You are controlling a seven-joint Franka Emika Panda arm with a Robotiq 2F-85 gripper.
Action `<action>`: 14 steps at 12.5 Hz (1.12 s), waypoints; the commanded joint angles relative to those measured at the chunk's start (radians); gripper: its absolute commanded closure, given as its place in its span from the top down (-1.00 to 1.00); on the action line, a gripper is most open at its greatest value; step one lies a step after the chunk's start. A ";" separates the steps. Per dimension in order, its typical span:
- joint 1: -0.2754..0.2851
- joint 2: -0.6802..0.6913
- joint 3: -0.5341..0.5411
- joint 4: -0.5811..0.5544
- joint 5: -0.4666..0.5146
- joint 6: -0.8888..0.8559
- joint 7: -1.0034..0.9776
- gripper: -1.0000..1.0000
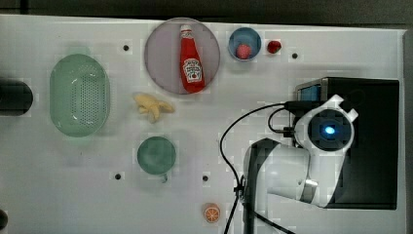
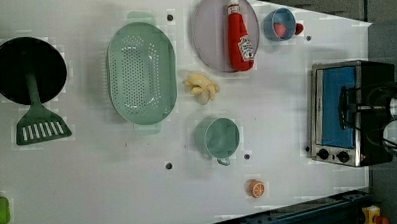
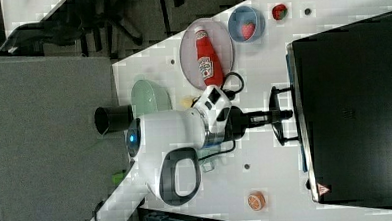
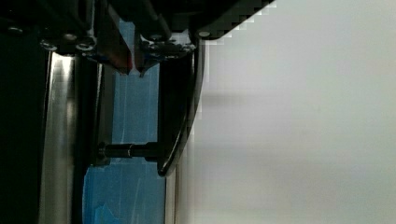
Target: Flap open oven.
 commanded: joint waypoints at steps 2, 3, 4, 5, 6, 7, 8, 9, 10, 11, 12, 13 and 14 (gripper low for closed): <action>0.068 0.015 0.090 -0.034 -0.160 -0.018 0.299 -0.65; 0.075 0.019 0.108 -0.040 -0.212 -0.032 0.371 -0.65; 0.082 0.026 0.122 -0.043 -0.271 -0.048 0.435 -0.65; 0.090 0.034 0.135 -0.044 -0.326 -0.062 0.485 -0.65; 0.096 0.044 0.144 -0.044 -0.373 -0.072 0.533 -0.65; 0.100 0.057 0.152 -0.045 -0.400 -0.077 0.575 -0.65; 0.104 0.076 0.160 -0.045 -0.402 -0.076 0.612 -0.65; 0.107 0.095 0.168 -0.045 -0.402 -0.076 0.625 -0.65; 0.112 0.115 0.178 -0.045 -0.402 -0.076 0.630 -0.65; 0.117 0.137 0.186 -0.043 -0.403 -0.076 0.636 -0.65; 0.124 0.159 0.192 -0.039 -0.403 -0.076 0.651 -0.65; 0.133 0.183 0.195 -0.031 -0.408 -0.076 0.685 -0.65; 0.143 0.210 0.198 -0.023 -0.430 -0.075 0.735 -0.65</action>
